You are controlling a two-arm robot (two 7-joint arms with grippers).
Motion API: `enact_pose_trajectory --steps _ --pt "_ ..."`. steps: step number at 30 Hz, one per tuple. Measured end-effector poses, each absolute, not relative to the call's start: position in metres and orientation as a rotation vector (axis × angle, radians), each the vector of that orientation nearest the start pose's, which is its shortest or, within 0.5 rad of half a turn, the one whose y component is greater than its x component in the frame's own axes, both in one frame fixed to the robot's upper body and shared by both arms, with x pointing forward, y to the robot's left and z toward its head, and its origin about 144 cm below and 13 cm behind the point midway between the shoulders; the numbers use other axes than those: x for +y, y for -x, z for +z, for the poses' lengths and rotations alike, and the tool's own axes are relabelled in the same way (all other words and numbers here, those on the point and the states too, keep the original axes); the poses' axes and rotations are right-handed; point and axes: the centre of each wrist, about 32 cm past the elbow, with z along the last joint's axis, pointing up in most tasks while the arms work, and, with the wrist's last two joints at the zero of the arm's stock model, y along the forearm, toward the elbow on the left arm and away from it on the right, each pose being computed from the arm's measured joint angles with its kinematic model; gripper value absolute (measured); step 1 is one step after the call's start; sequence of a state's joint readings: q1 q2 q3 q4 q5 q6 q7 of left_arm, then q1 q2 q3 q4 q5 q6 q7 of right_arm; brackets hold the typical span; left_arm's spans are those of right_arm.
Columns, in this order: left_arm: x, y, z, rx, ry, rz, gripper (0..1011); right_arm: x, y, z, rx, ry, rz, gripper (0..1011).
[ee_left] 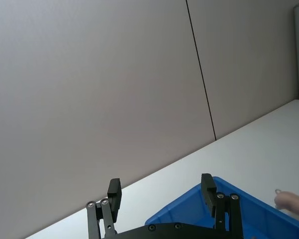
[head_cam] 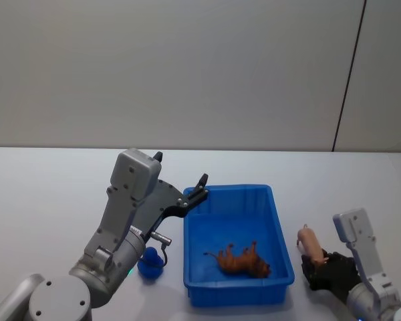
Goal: Pick up the two dolls from the table and place them into the box.
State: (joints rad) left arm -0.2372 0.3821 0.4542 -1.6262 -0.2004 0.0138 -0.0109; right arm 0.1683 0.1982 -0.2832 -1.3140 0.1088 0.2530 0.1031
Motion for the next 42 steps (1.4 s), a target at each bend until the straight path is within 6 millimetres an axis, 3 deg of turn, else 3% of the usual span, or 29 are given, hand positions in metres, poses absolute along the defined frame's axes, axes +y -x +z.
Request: enact_pose_trajectory --steps 11,18,36,42 --pt "0.198 -0.492 1.204 -0.268 -0.061 1.124 1002 -0.212 -0.493 1.120 0.085 0.361 -1.261 360" --pt "0.198 -0.492 1.204 -0.268 -0.061 1.124 1002 -0.208 -0.493 1.141 0.014 0.309 -1.236 360" --pt "0.198 -0.492 1.204 -0.268 -0.061 1.124 1002 -0.185 -0.509 1.187 -0.018 0.264 -1.034 361" --pt "0.198 -0.492 1.204 -0.268 -0.061 1.124 1002 -0.176 -0.523 1.189 0.006 0.283 -0.992 545"
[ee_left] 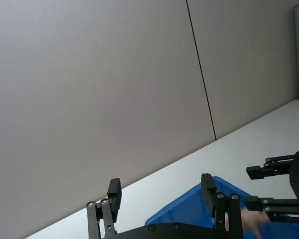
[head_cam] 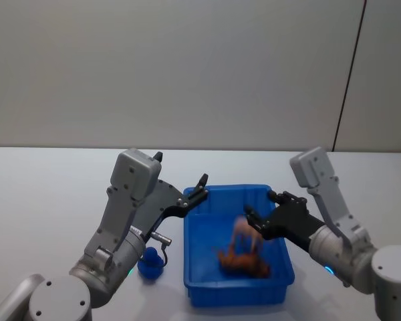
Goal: Pick up the two dolls from the table and place them into the box.
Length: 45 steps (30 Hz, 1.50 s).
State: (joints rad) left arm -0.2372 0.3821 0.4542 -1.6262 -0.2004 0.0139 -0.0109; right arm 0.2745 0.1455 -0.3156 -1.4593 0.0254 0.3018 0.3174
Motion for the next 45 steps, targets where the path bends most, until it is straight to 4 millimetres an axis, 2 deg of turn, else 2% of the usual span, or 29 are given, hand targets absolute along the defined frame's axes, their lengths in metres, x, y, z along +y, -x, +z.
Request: enact_pose_trajectory --steps 8,9,12,15,33,45 --pt "0.198 -0.492 1.204 -0.268 -0.061 1.124 1002 -0.170 -0.533 1.192 0.015 0.293 -0.967 785" --pt "0.198 -0.492 1.204 -0.268 -0.061 1.124 1002 -0.170 -0.533 1.192 0.015 0.293 -0.967 841" --pt "0.198 -0.492 1.204 -0.268 -0.061 1.124 1002 -0.170 -0.535 1.193 0.013 0.293 -0.966 893" --pt "0.198 -0.492 1.204 -0.268 -0.061 1.124 1002 -0.174 -0.536 1.194 0.009 0.293 -0.974 1000" --pt "0.198 -0.492 1.204 -0.268 -0.061 1.123 1002 -0.214 -0.526 1.192 -0.009 0.292 -1.030 1001" --pt "0.203 -0.488 1.203 -0.272 -0.098 1.124 1002 -0.226 -0.522 1.192 -0.013 0.297 -1.046 1001"
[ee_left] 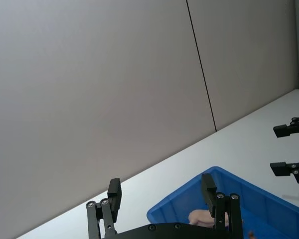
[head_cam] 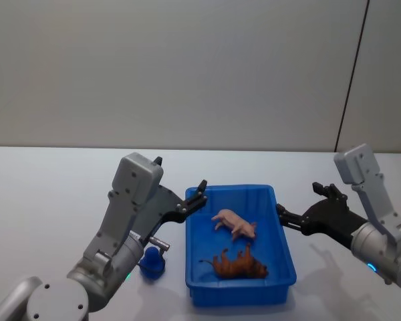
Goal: Pick up the two dolls from the table and place them into the box.
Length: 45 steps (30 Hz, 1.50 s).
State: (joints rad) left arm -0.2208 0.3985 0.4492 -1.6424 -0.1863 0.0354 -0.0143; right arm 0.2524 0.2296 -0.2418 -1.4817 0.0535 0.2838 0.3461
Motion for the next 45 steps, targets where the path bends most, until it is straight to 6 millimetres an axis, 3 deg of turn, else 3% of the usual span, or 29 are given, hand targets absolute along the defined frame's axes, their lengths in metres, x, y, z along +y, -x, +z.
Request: enact_pose_trajectory --steps 25,45 --pt "0.245 -0.466 1.156 -0.102 -0.143 1.141 1002 -0.232 -0.520 1.191 -0.014 0.300 -1.056 1001" --pt "0.282 -0.493 1.124 -0.019 -0.307 1.047 1002 -0.233 -0.520 1.191 -0.015 0.301 -1.057 1001"
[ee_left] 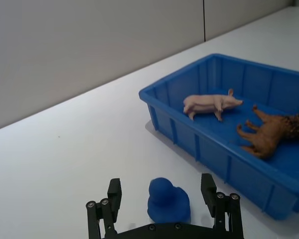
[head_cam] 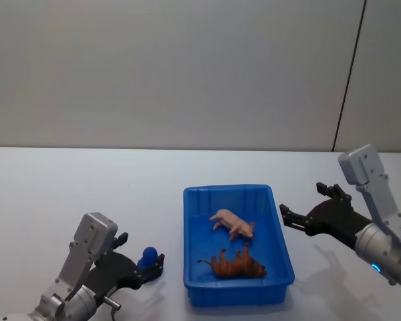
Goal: Pick up the two dolls from the table and place them into the box.
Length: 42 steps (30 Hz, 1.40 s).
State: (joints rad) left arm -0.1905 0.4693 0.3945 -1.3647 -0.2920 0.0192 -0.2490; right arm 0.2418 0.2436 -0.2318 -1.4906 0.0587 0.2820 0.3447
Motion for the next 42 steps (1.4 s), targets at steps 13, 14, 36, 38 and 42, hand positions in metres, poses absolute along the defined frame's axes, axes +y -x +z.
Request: enact_pose_trajectory --steps 13,14,36,38,42 --pt "0.295 -0.510 1.115 0.010 -0.403 0.969 1002 -0.233 -0.520 1.191 -0.015 0.301 -1.057 1001" --pt "0.296 -0.511 1.115 0.011 -0.411 0.963 1002 -0.233 -0.520 1.191 -0.015 0.301 -1.057 1001" --pt "0.303 -0.527 1.114 0.002 -0.466 0.917 732 -0.233 -0.520 1.191 -0.015 0.301 -1.057 1001" --pt "0.303 -0.528 1.114 0.003 -0.466 0.917 656 -0.233 -0.520 1.191 -0.015 0.301 -1.057 1001" --pt "0.303 -0.528 1.113 0.005 -0.465 0.916 550 -0.233 -0.520 1.191 -0.015 0.301 -1.057 1001"
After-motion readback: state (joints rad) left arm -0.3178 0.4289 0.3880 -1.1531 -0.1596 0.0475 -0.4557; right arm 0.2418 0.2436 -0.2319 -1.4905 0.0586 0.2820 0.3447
